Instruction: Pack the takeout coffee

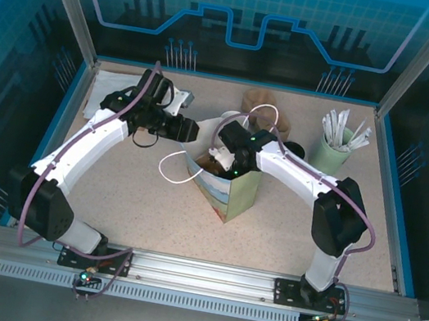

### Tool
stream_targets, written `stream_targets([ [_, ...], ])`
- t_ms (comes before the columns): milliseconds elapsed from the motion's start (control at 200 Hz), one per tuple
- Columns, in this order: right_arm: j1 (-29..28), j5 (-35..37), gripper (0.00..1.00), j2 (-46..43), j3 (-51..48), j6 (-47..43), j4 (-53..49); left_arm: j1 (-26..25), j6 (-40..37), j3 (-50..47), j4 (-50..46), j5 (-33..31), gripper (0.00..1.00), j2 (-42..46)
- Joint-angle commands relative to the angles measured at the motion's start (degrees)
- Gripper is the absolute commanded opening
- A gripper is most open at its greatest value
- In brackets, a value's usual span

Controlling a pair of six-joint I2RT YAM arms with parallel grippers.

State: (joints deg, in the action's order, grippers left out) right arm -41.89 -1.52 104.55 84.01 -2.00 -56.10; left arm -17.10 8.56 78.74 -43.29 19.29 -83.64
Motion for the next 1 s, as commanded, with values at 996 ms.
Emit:
stream_targets([
  [996,1.6,-0.3,1.0,-3.4,11.3,6.4,-3.6,-2.8,-1.1,4.2,-3.0,-7.6,0.27,4.1],
])
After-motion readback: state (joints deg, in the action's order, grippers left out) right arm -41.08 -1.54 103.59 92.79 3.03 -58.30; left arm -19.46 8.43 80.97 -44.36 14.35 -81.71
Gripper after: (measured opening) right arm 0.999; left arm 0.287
